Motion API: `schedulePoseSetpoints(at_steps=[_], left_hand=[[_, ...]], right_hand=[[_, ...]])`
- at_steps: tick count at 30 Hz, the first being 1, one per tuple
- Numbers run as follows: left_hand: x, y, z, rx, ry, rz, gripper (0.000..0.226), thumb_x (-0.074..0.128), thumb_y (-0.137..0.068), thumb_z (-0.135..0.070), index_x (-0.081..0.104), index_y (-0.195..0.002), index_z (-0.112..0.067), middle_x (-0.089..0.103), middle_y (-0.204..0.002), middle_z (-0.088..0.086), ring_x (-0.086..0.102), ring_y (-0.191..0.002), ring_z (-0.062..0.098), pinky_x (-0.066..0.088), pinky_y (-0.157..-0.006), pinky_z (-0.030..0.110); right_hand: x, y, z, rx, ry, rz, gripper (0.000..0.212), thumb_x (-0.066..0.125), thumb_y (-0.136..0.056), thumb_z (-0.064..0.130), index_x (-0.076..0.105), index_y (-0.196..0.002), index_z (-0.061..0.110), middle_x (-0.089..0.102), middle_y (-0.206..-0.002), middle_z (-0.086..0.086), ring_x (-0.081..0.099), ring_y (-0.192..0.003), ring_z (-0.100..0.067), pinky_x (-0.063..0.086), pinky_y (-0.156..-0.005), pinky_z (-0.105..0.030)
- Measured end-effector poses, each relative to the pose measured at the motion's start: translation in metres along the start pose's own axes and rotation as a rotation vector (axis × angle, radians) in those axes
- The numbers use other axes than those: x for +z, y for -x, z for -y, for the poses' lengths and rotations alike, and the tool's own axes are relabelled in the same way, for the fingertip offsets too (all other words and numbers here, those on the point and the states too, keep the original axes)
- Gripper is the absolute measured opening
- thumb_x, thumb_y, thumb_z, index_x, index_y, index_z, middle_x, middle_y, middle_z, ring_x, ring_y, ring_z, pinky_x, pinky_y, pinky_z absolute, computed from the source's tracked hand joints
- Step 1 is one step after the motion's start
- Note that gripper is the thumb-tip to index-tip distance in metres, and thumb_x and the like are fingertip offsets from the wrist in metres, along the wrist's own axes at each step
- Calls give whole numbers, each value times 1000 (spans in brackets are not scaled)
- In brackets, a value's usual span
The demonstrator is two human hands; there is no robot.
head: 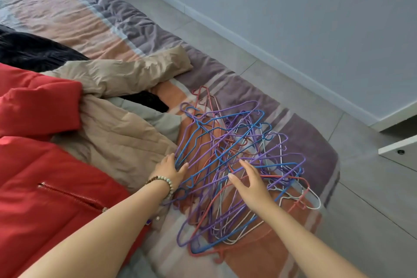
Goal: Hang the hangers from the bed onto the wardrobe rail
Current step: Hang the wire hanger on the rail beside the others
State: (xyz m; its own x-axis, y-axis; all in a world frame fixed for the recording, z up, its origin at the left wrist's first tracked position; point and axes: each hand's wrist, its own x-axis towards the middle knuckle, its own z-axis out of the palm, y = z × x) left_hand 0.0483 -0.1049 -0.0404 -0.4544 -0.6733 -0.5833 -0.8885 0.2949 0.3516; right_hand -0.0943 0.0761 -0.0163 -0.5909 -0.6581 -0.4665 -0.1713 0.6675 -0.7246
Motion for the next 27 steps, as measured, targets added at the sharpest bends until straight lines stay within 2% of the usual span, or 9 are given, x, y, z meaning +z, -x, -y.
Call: schedulePoseSetpoints(at_steps=[3,6,10,14,16,19,22,25,27], left_hand=[[14,-17,11,-102,133,-16,53,35,-96,-39,34,-140,-8,42,-142,14,43,-127,32,37,-104,38],[23,-24,15,-151,207,-75,48,32,-97,-38,44,-134,-10,49,-134,15,47,-121,34,39,-101,40],[32,-29,17,-158,341,-133,40,45,-95,-32,49,-128,-10,57,-127,12,52,-117,30,41,-96,34],[37,-30,13,-208,525,-222,26,51,-93,-23,61,-112,-7,66,-109,12,59,-103,28,44,-87,31],[37,-30,10,-204,614,-224,25,48,-94,-25,65,-103,-8,67,-96,12,63,-91,29,47,-80,31],[34,-25,3,-138,767,-219,32,43,-96,-33,59,-81,-9,60,-68,7,61,-54,17,51,-59,28],[26,-13,-11,-73,862,-252,39,38,-97,-38,56,-76,-11,65,-70,2,61,-61,20,54,-63,32],[18,12,-26,-6,946,-296,33,35,-99,-36,55,-83,-14,67,-65,1,62,-49,9,52,-48,22],[10,27,-33,62,905,-319,34,34,-98,-37,55,-79,-18,68,-62,0,64,-50,7,53,-57,27]], right_hand=[[24,-11,-11,-3,44,73,62,50,-92,47,25,-147,30,12,-157,12,10,-145,-8,16,-116,-33],[43,-17,-21,-61,224,139,63,45,-93,50,21,-149,31,6,-158,15,5,-145,-6,14,-118,-34],[59,-24,-31,-88,400,212,66,39,-95,53,13,-151,29,-1,-159,13,-10,-145,-6,3,-118,-33],[66,-25,-35,-67,428,204,67,35,-94,55,14,-151,27,-5,-159,11,-17,-144,-7,2,-119,-35],[66,-25,-34,-49,371,208,66,36,-94,55,15,-151,27,-4,-159,12,-16,-144,-6,2,-118,-35],[61,-24,-22,47,114,190,62,38,-94,53,20,-149,30,4,-159,10,-6,-146,-6,7,-118,-36],[54,-21,-4,109,-47,135,56,39,-96,49,26,-147,30,20,-156,7,18,-144,-13,20,-114,-35],[50,-15,18,96,-162,144,49,39,-98,41,34,-144,22,32,-148,7,29,-139,-12,24,-107,-22],[46,-9,40,145,-325,190,46,38,-99,37,37,-141,19,41,-138,9,36,-135,-11,26,-101,-18]])
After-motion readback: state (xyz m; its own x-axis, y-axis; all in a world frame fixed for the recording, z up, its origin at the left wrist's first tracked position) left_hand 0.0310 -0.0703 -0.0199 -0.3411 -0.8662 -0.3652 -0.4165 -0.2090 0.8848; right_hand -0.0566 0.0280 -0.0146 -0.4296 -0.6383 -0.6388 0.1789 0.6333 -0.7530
